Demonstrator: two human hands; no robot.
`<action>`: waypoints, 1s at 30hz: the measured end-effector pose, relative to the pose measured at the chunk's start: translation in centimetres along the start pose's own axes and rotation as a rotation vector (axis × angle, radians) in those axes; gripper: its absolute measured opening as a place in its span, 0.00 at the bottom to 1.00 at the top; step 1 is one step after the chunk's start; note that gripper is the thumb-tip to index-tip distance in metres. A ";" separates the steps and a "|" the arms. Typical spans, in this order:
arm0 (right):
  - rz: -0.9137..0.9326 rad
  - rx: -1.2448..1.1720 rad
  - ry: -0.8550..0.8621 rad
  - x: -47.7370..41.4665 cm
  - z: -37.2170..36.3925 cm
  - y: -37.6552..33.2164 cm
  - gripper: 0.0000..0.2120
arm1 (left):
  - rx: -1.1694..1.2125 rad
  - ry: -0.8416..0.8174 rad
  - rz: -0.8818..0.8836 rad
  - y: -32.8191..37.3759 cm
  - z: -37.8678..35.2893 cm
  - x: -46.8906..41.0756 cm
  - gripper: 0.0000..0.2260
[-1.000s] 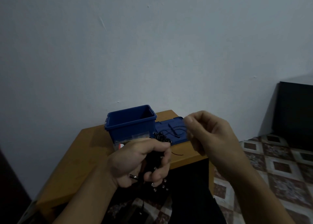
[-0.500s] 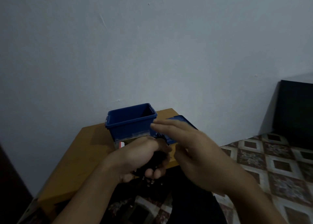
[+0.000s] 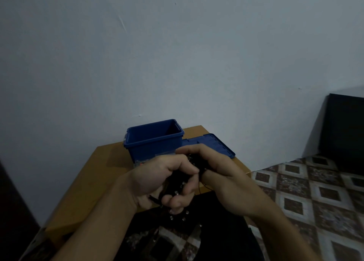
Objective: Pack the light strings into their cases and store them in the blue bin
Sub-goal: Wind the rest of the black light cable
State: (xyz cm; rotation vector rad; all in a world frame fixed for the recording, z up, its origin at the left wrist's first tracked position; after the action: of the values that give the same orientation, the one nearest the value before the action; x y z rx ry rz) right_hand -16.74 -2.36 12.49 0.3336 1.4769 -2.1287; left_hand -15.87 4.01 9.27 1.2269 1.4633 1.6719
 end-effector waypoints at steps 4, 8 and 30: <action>-0.046 -0.087 0.001 -0.3 0.1 0.3 0.23 | 0.056 -0.036 -0.045 0.3 -0.1 -0.2 0.14; -0.059 -0.083 0.043 -0.5 0.5 0.8 0.22 | 0.094 -0.061 -0.046 0.2 -0.1 -0.4 0.14; -0.043 -0.234 0.067 -0.4 -0.7 1.1 0.07 | -0.017 0.297 -0.088 -0.6 3.2 0.5 0.14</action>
State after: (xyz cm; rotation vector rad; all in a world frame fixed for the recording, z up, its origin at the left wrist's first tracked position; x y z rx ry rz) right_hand -15.87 -1.86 11.57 0.2918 1.7652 -1.9670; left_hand -13.26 5.90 8.70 0.9195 1.6462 1.8610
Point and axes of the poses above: each hand's wrist, its own x-axis away from the middle knuckle, its own z-axis out of the back of the hand, y = z × x, the point moved 10 cm from there along -x, towards the middle knuckle, and after that the axes turned 5 degrees about -y, right-handed, at the moved point
